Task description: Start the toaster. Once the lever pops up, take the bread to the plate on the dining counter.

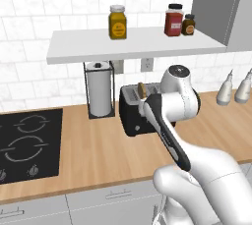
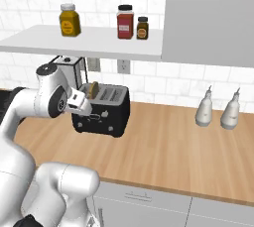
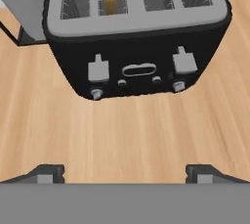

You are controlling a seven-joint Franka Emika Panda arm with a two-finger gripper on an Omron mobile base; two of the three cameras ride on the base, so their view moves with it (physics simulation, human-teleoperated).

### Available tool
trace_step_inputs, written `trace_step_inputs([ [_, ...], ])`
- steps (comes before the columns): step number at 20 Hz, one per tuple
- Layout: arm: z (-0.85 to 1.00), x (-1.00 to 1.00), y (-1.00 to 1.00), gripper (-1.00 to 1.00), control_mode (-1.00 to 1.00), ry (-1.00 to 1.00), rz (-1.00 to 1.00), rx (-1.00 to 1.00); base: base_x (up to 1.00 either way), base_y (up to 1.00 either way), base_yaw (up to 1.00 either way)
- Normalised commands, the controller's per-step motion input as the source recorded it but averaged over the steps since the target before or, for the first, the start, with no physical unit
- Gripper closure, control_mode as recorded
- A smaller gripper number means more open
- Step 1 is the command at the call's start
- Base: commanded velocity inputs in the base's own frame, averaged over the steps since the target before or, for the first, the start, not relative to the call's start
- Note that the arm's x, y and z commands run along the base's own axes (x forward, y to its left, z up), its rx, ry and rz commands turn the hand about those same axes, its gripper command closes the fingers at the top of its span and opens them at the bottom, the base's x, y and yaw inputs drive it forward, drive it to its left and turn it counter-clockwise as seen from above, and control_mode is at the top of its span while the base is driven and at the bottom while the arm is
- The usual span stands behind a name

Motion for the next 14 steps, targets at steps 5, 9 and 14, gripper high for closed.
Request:
trace_step_inputs([
  [5, -0.16, 0.06, 0.0, -1.0, -1.0, 0.0, 0.0, 0.08, 0.0, 0.0, 0.0],
  [9, -0.29, 0.02, -0.17, -1.0, -1.0, 0.0, 0.0, 0.09, 0.0, 0.0, 0.0],
  [14, -0.12, 0.01, -0.01, -1.0, -1.0, 0.0, 0.0, 0.03, 0.0, 0.0, 0.0],
])
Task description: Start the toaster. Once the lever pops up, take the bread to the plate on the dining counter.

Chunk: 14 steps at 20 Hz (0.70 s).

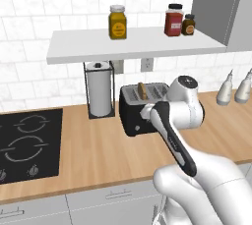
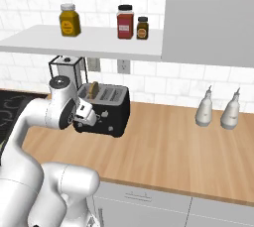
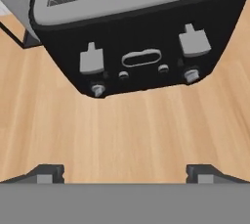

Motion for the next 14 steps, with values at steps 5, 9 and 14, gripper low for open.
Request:
trace_step_inputs([
  [5, -0.04, 0.02, 0.01, -1.0, -1.0, 0.0, 0.0, 0.0, 0.0, 0.0, 0.0],
  [9, 0.0, 0.17, 0.0, -1.0, -1.0, 0.0, 0.0, 0.0, 0.0, 0.0, 0.0],
  [14, 0.0, 0.41, 0.0, -1.0, -1.0, 0.0, 0.0, 0.0, 0.0, 0.0, 0.0],
])
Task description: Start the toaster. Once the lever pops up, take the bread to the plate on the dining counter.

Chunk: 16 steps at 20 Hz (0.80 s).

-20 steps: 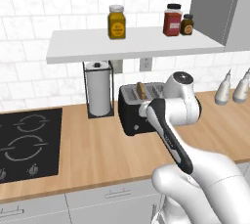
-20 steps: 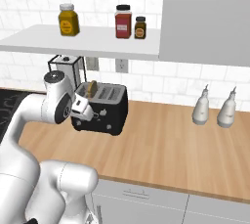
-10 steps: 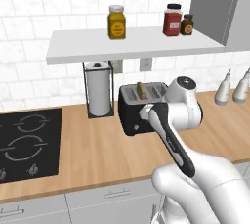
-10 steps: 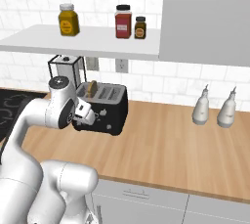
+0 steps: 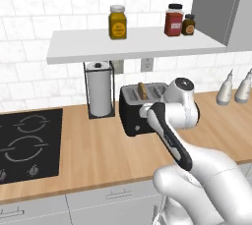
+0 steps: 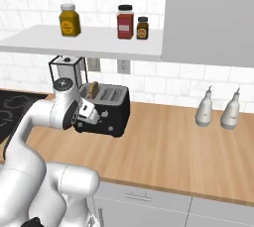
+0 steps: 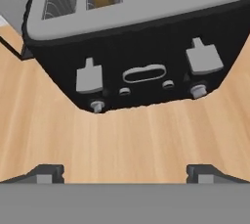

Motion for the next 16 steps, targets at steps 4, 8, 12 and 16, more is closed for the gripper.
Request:
trace_step_inputs([
  [4, 0.0, 0.37, 0.0, -1.0, -1.0, 0.0, 0.0, 0.0, 0.0, 0.0, 0.0],
  [8, 0.0, 0.09, 0.0, -1.0, -1.0, 0.0, 0.0, 0.0, 0.0, 0.0, 0.0],
  [12, 0.0, 0.06, 0.0, -1.0, -1.0, 0.0, 0.0, 0.0, 0.0, 0.0, 0.0],
  [16, -0.01, 0.02, 0.01, -1.0, -1.0, 0.0, 0.0, 0.0, 0.0, 0.0, 0.0],
])
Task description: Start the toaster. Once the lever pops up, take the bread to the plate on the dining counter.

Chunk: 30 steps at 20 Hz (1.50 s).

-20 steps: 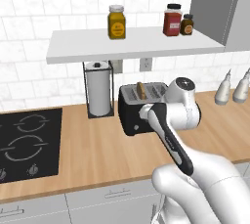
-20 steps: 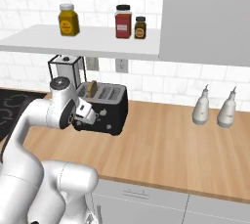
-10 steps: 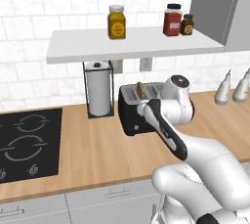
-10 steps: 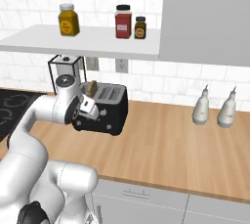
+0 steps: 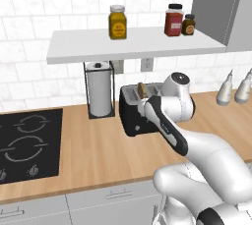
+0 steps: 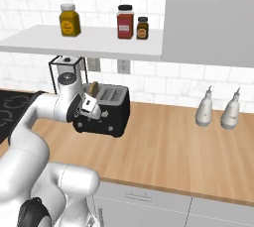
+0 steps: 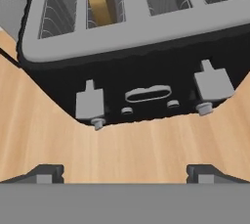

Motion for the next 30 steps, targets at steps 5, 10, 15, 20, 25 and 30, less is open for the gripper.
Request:
trace_step_inputs([
  [5, -0.06, 0.0, 0.0, -1.0, -1.0, 0.0, 0.0, 0.0, 0.0, 0.0, 0.0],
  [10, -0.08, 0.0, 0.0, -1.0, -1.0, 0.0, 0.0, 0.0, 0.0, 0.0, 0.0],
  [15, -0.06, 0.0, 0.0, -1.0, -1.0, 0.0, 0.0, 0.0, 0.0, 0.0, 0.0],
  [20, -0.24, 0.0, 0.0, -1.0, -1.0, 0.0, 0.0, 0.0, 0.0, 0.0, 0.0],
  [25, -0.33, 0.0, 0.0, -1.0, -1.0, 0.0, 0.0, 0.0, 0.0, 0.0, 0.0],
  [30, -0.13, 0.0, 0.0, -1.0, -1.0, 0.0, 0.0, 0.0, 0.0, 0.0, 0.0],
])
